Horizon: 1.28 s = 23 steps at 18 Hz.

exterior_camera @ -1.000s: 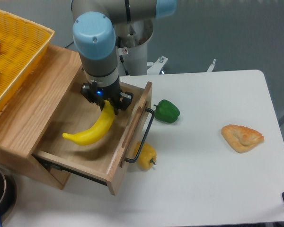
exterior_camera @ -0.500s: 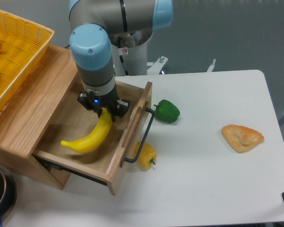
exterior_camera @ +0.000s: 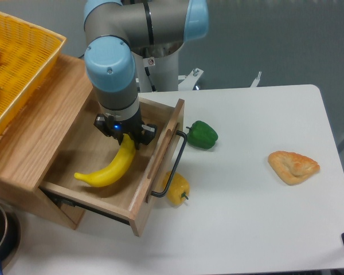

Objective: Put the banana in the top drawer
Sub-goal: 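Lower the banana into the drawer until it rests on the bottom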

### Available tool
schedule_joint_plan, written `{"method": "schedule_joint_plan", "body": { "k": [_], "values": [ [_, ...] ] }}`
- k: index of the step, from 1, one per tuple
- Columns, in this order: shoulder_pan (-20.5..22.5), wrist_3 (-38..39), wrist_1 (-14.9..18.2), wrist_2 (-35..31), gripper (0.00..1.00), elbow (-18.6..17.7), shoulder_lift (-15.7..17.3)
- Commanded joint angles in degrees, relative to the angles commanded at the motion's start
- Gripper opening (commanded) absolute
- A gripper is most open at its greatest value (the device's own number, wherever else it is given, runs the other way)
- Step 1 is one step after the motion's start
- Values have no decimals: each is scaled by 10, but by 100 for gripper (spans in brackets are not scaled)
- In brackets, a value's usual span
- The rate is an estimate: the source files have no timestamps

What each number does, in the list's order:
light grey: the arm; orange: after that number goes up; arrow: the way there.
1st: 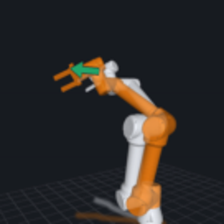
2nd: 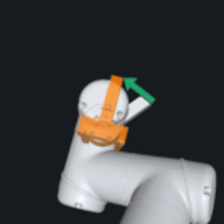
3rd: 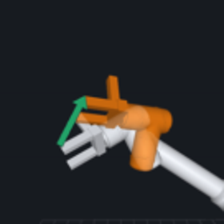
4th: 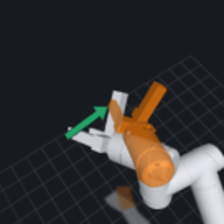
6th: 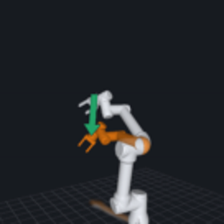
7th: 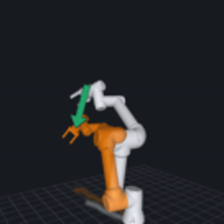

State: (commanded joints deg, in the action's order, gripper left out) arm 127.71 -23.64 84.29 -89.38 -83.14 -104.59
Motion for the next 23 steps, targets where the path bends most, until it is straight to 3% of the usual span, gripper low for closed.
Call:
{"method": "schedule_joint_plan", "body": {
  "k": [2, 9, 23],
  "values": [
    [-1, 0, 0, 0, 19, 0, -1],
    [-1, 0, 0, 1, 40, 0, -3],
    [-5, -1, -1, 0, 57, 1, -3]
  ]
}}
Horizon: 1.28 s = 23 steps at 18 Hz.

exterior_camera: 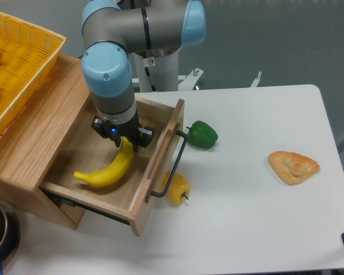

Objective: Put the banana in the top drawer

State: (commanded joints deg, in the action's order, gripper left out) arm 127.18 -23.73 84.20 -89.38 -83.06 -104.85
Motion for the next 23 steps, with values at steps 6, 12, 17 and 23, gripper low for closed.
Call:
{"method": "schedule_joint_plan", "body": {
  "k": [6, 12, 17, 23],
  "values": [
    [0, -4, 2, 2, 62, 9, 11],
    [3, -7, 3, 3, 64, 11, 39],
    [16, -10, 3, 6, 68, 16, 80],
    [50, -28, 3, 18, 72, 40, 91]
  ]
}}
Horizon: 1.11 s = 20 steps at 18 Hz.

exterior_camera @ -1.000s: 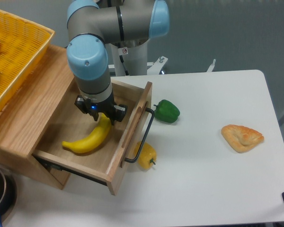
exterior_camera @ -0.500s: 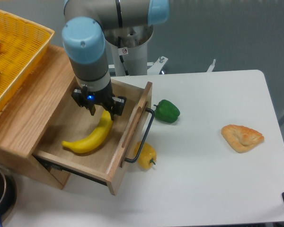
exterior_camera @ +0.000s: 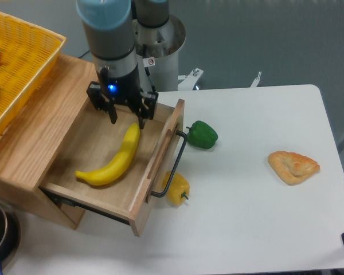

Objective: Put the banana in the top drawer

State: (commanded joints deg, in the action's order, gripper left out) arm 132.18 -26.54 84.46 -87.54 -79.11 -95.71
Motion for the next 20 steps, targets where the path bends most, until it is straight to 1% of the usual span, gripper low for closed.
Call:
{"method": "schedule_joint_plan", "body": {
  "k": [4, 7, 8, 12, 15, 17, 18, 19, 20],
  "values": [
    [32, -28, -1, 4, 72, 9, -1],
    [65, -60, -3, 7, 73, 11, -5],
    [79, -75, -9, 11, 74, 14, -10],
    [135, -126, -50, 22, 76, 16, -44],
    [184, -202, -54, 36, 76, 16, -65],
    [203, -243, -60, 35, 81, 16, -81],
    [207, -254, -64, 35, 87, 15, -88],
    [208, -264, -75, 34, 94, 15, -99],
    [208, -271, -87, 33, 96, 14, -110]
  ]
}}
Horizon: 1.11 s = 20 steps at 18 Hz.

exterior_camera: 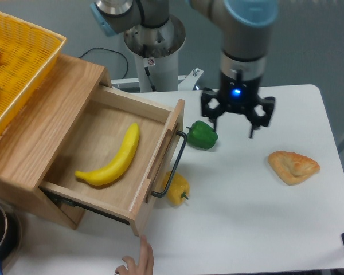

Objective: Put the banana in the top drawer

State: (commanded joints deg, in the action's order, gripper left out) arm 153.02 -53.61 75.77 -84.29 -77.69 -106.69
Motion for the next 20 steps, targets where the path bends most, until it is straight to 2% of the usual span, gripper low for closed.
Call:
{"method": "schedule_joint_plan", "body": {
  "k": [2, 6, 8, 11, 14, 20],
  "values": [
    [5, -11, -14, 0, 99, 0, -15],
    [17, -62, -16, 0, 100, -4, -38],
    [18, -65, -37, -3, 100, -3, -55],
    [20, -104, -38, -23, 100, -4, -75],
    [37, -153, -35, -12, 100, 3, -91],
    [35, -156, -34, -12, 100, 3, -95]
  ]
}}
